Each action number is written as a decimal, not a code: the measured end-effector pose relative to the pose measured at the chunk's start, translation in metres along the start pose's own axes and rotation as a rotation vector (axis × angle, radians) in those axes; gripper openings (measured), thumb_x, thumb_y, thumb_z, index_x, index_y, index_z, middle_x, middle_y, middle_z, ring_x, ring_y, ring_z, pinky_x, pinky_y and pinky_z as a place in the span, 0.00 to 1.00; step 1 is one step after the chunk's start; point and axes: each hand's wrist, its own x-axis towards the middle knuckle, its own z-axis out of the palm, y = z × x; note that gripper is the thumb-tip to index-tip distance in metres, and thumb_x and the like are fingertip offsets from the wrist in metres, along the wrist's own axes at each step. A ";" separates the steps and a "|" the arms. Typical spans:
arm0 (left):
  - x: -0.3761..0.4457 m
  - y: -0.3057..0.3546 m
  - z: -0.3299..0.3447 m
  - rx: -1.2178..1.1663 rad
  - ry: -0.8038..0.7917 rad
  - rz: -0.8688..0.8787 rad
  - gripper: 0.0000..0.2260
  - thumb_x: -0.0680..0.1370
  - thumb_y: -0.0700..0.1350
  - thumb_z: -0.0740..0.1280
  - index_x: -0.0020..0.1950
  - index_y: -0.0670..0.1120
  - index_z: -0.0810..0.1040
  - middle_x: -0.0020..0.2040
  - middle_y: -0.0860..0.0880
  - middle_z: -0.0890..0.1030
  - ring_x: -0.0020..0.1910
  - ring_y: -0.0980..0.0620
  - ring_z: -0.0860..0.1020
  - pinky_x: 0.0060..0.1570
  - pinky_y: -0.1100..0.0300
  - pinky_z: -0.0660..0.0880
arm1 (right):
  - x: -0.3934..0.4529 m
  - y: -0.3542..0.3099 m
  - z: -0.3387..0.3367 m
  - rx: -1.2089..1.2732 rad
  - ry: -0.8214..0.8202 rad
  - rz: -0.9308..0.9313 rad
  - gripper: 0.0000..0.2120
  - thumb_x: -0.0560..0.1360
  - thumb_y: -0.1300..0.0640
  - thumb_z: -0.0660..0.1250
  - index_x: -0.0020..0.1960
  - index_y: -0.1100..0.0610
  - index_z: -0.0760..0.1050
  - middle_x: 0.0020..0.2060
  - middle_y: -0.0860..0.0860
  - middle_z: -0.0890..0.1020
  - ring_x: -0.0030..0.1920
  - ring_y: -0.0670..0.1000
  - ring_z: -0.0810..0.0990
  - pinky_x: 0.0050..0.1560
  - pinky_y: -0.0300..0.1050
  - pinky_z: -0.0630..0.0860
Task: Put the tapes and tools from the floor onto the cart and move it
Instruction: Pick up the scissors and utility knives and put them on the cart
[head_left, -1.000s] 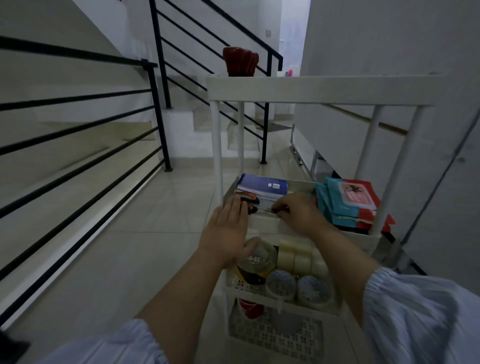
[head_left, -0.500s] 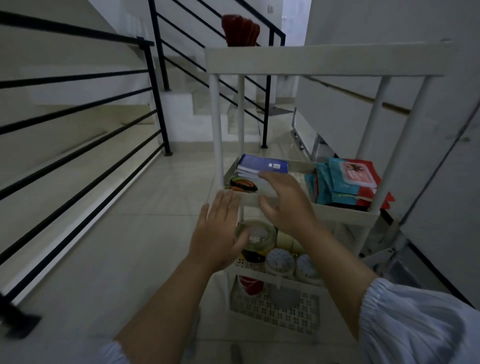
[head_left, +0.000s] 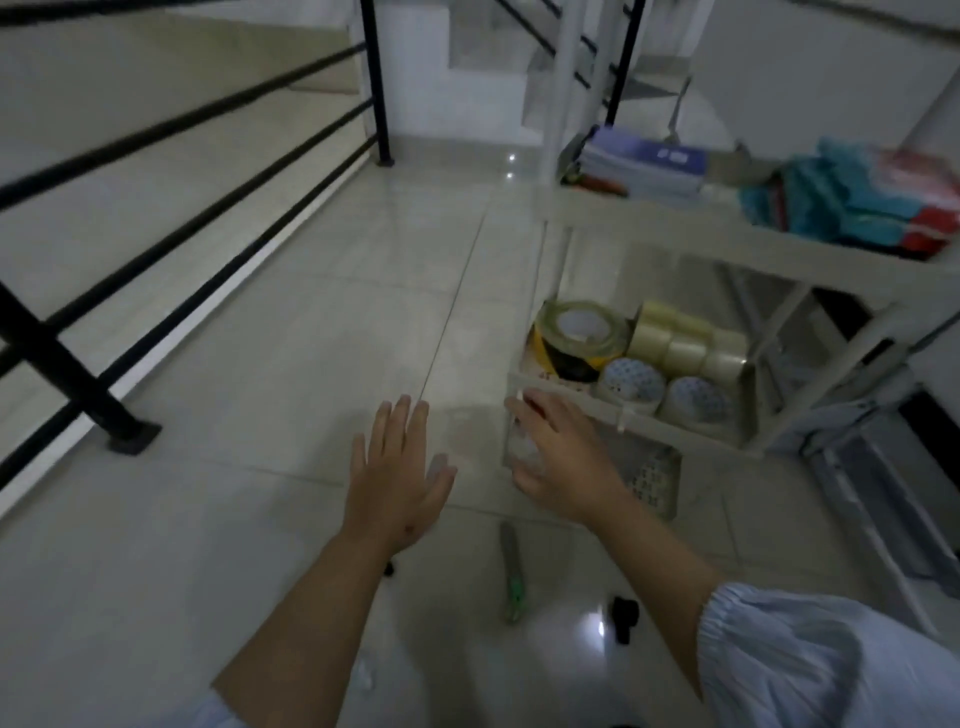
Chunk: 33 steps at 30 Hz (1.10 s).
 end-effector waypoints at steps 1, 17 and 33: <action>-0.007 -0.008 0.012 -0.008 -0.035 -0.031 0.42 0.64 0.65 0.37 0.75 0.47 0.44 0.77 0.47 0.44 0.76 0.47 0.43 0.73 0.45 0.44 | -0.005 0.001 0.016 0.016 -0.036 0.031 0.32 0.68 0.52 0.66 0.70 0.56 0.62 0.69 0.60 0.66 0.68 0.62 0.65 0.66 0.59 0.66; -0.035 -0.039 0.175 -0.132 -0.589 -0.192 0.31 0.79 0.52 0.56 0.75 0.45 0.43 0.77 0.45 0.44 0.76 0.46 0.45 0.75 0.48 0.51 | -0.075 0.058 0.188 0.395 -0.476 0.505 0.30 0.73 0.55 0.68 0.70 0.57 0.57 0.65 0.57 0.65 0.64 0.58 0.64 0.60 0.43 0.62; 0.008 0.009 0.225 -0.674 -0.795 -0.393 0.19 0.76 0.39 0.63 0.66 0.44 0.63 0.53 0.52 0.70 0.58 0.51 0.73 0.56 0.69 0.69 | -0.065 0.083 0.242 0.579 -0.556 0.665 0.17 0.75 0.60 0.63 0.63 0.55 0.67 0.52 0.55 0.74 0.49 0.49 0.70 0.40 0.32 0.67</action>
